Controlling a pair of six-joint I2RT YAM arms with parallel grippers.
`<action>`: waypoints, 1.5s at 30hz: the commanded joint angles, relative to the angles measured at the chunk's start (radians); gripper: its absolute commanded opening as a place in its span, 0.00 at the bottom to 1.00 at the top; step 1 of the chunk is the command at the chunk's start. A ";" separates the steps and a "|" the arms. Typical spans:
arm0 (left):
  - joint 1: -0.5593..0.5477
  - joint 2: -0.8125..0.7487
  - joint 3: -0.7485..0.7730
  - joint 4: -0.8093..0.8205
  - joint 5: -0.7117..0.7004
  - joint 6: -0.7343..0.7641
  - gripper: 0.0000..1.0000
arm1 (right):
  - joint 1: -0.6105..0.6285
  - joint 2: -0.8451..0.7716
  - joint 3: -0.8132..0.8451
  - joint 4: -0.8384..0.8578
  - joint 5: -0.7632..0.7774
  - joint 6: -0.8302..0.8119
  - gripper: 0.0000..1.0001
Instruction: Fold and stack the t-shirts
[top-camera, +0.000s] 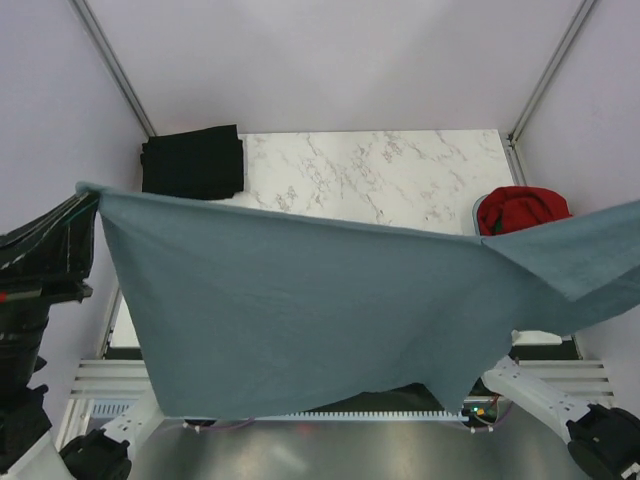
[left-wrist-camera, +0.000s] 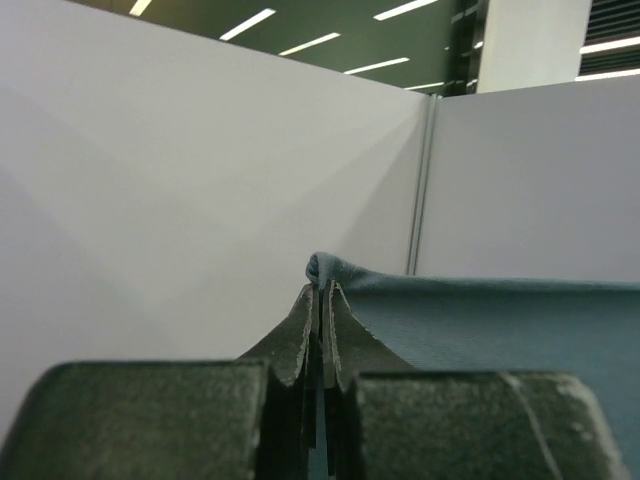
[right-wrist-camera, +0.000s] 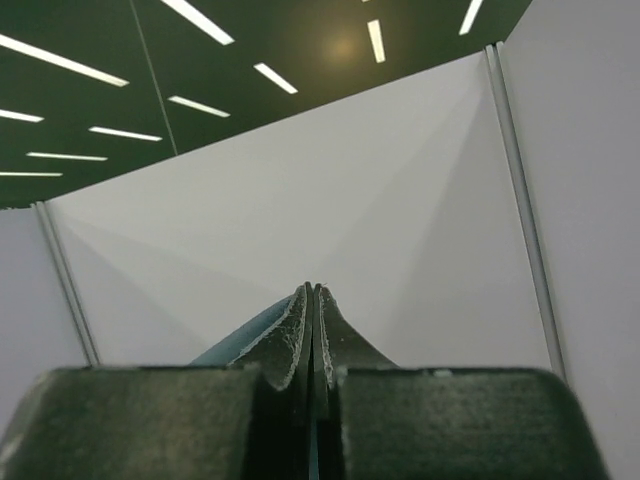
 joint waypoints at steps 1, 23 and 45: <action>0.000 0.123 0.003 -0.031 -0.113 0.012 0.02 | 0.009 0.207 -0.025 0.026 0.131 -0.055 0.00; 0.316 0.899 -0.363 -0.143 -0.151 -0.136 0.93 | -0.169 1.220 -0.121 -0.082 0.349 0.168 0.98; 0.316 -0.033 -0.937 -0.214 -0.079 -0.110 0.91 | -0.298 1.201 -0.691 0.225 -0.461 0.449 0.63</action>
